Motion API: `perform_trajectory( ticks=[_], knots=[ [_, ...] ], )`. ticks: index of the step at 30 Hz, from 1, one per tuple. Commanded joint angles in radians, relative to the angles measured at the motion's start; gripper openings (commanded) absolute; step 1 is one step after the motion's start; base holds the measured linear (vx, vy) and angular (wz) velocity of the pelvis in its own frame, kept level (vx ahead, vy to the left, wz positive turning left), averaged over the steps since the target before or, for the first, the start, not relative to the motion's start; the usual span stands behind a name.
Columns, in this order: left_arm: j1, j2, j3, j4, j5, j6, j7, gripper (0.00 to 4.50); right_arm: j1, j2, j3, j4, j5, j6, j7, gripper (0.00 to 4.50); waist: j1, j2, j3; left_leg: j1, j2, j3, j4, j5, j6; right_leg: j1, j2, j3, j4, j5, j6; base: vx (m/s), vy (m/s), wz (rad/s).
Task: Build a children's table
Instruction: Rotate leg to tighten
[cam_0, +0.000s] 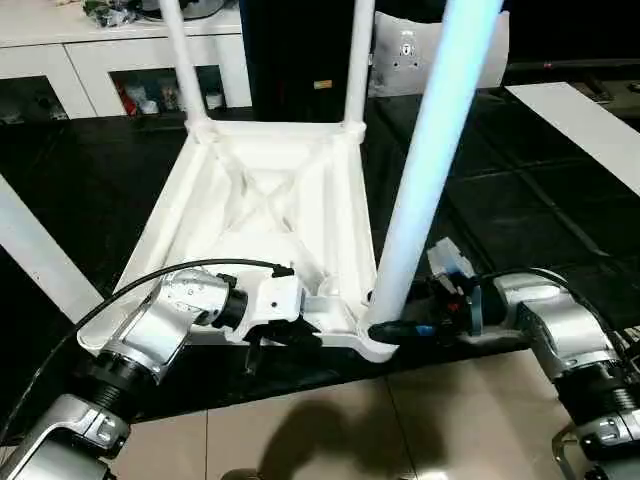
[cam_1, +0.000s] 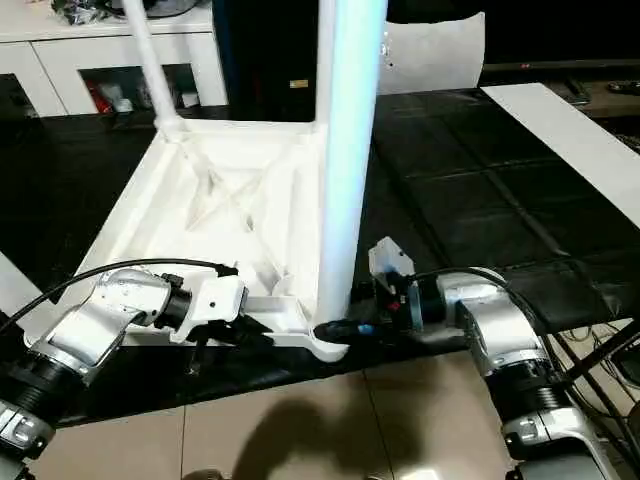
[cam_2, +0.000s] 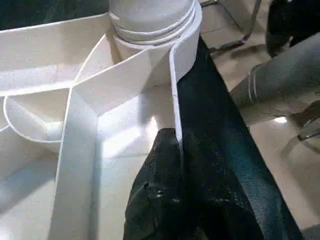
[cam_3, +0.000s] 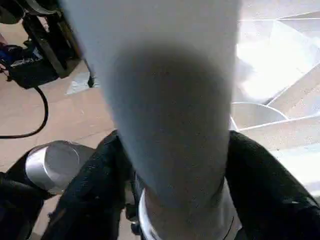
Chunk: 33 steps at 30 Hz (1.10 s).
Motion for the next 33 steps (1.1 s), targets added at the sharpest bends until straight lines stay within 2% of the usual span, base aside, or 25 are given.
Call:
perform_trajectory(
  ticks=[1,6,10,14,15,16,18,20,21,22,23,26,27,30,31,32,33],
  knots=[
    [-0.014,-0.001,-0.04,-0.021,0.012,-0.03,-0.035,0.0,-0.015,-0.002,0.004,-0.012,0.012,0.012,0.022,2.55,-0.006,-0.006,-0.065,-0.007,-0.008,0.031,-0.061,-0.073,0.081,0.068,-0.025,0.029,-0.049,-0.032,-0.276,0.0,0.0,0.0],
    [-0.013,0.004,-0.038,-0.007,0.014,-0.036,-0.031,0.0,-0.011,-0.004,0.01,-0.017,0.016,0.018,0.03,2.16,-0.004,-0.008,-0.066,-0.008,-0.008,0.031,-0.061,-0.061,0.081,0.069,-0.025,0.029,-0.048,-0.028,-0.273,0.0,0.0,0.0],
    [-0.006,0.0,-0.028,-0.008,0.01,-0.024,-0.018,0.0,0.003,-0.002,0.013,-0.035,0.023,0.034,0.026,2.08,-0.004,-0.011,-0.065,-0.008,-0.009,0.032,-0.06,-0.057,0.083,0.068,-0.024,0.029,-0.048,-0.03,-0.271,0.0,0.0,0.0],
    [0.01,-0.012,-0.013,-0.035,-0.003,0.033,0.013,0.0,0.027,0.017,0.0,-0.07,0.038,0.057,-0.016,2.05,-0.004,-0.013,-0.064,-0.009,-0.009,0.032,-0.061,-0.052,0.08,0.068,-0.025,0.03,-0.048,-0.047,-0.26,0.0,0.0,0.0],
    [0.019,-0.033,0.007,-0.066,0.001,0.113,0.084,0.0,0.035,0.059,-0.011,-0.073,0.001,0.088,-0.159,2.04,-0.008,-0.015,-0.062,-0.011,-0.008,0.031,-0.063,-0.054,0.072,0.069,-0.026,0.03,-0.049,-0.059,-0.257,0.0,0.0,0.0],
    [0.022,-0.041,0.014,-0.076,0.004,0.141,0.108,0.0,0.038,0.076,-0.014,-0.074,-0.015,0.089,-0.208,2.04,-0.009,-0.014,-0.061,-0.01,-0.008,0.031,-0.065,-0.057,0.063,0.069,-0.026,0.032,-0.05,-0.069,-0.249,0.0,0.0,0.0],
    [0.026,-0.052,0.022,-0.093,0.005,0.176,0.137,0.0,0.044,0.099,-0.02,-0.081,-0.03,0.099,-0.269,2.03,-0.016,-0.012,-0.056,-0.008,-0.012,0.031,-0.07,-0.1,0.039,0.067,-0.027,0.031,-0.062,-0.168,-0.221,0.0,0.0,0.0],
    [0.035,-0.103,0.046,-0.148,0.006,0.29,0.231,0.0,0.036,0.182,-0.043,-0.079,-0.066,0.192,-0.47,2.01,-0.028,-0.014,-0.052,-0.011,-0.013,0.03,-0.075,-0.128,0.019,0.067,-0.026,0.031,-0.068,-0.235,-0.194,0.0,0.0,0.0],
    [0.039,-0.115,0.049,-0.163,0.006,0.313,0.252,0.0,0.032,0.202,-0.049,-0.075,-0.076,0.206,-0.517,2.01,-0.046,-0.01,-0.048,-0.016,-0.017,0.026,-0.081,-0.164,-0.004,0.07,-0.025,0.027,-0.077,-0.317,-0.161,0.0,0.0,0.0],
    [0.043,-0.128,0.052,-0.176,0.007,0.334,0.27,0.0,0.029,0.219,-0.054,-0.071,-0.085,0.22,-0.557,2.01,-0.05,-0.01,-0.049,-0.012,-0.018,0.025,-0.081,-0.181,-0.006,0.068,-0.025,0.026,-0.081,-0.348,-0.151,0.0,0.0,0.0],
    [0.048,-0.152,0.053,-0.196,0.013,0.365,0.303,0.0,0.021,0.251,-0.062,-0.059,-0.102,0.233,-0.628,2.01,-0.063,-0.012,-0.048,-0.016,-0.019,0.023,-0.082,-0.191,-0.008,0.068,-0.024,0.027,-0.082,-0.369,-0.141,0.0,0.0,0.0],
    [0.051,-0.212,0.05,-0.221,0.041,0.419,0.383,0.0,-0.002,0.323,-0.083,-0.014,-0.127,0.207,-0.763,2.01,-0.079,-0.009,-0.049,-0.016,-0.021,0.023,-0.08,-0.194,-0.006,0.064,-0.023,0.027,-0.088,-0.381,-0.133,0.0,0.0,0.0],
    [0.05,-0.247,0.046,-0.221,0.055,0.439,0.427,0.0,-0.019,0.36,-0.095,0.021,-0.139,0.164,-0.834,2.01,-0.085,-0.007,-0.051,-0.013,-0.022,0.024,-0.077,-0.197,-0.003,0.059,-0.023,0.027,-0.09,-0.378,-0.137,0.0,0.0,0.0],
    [0.042,-0.295,0.042,-0.22,0.078,0.474,0.497,0.0,-0.042,0.413,-0.112,0.056,-0.15,0.131,-0.925,2.01,-0.091,-0.007,-0.052,-0.012,-0.022,0.025,-0.076,-0.191,0.004,0.058,-0.019,0.027,-0.088,-0.335,-0.155,0.0,0.0,0.0],
    [0.039,-0.308,0.044,-0.22,0.079,0.485,0.513,0.0,-0.043,0.424,-0.114,0.055,-0.148,0.126,-0.926,2.01,-0.092,-0.004,-0.053,-0.011,-0.021,0.025,-0.076,-0.187,0.01,0.058,-0.018,0.028,-0.086,-0.297,-0.168,0.0,0.0,0.0],
    [0.038,-0.314,0.044,-0.223,0.079,0.495,0.523,0.0,-0.041,0.431,-0.111,0.049,-0.149,0.123,-0.923,2.34,-0.092,-0.004,-0.055,-0.01,-0.02,0.026,-0.075,-0.181,0.013,0.059,-0.018,0.029,-0.084,-0.273,-0.176,0.0,0.0,0.0],
    [0.036,-0.315,0.044,-0.225,0.079,0.503,0.526,0.0,-0.038,0.433,-0.108,0.041,-0.15,0.125,-0.917,2.67,-0.089,-0.004,-0.058,-0.013,-0.02,0.025,-0.074,-0.143,0.027,0.065,-0.016,0.029,-0.076,-0.194,-0.197,0.0,0.0,0.0]
  ],
)
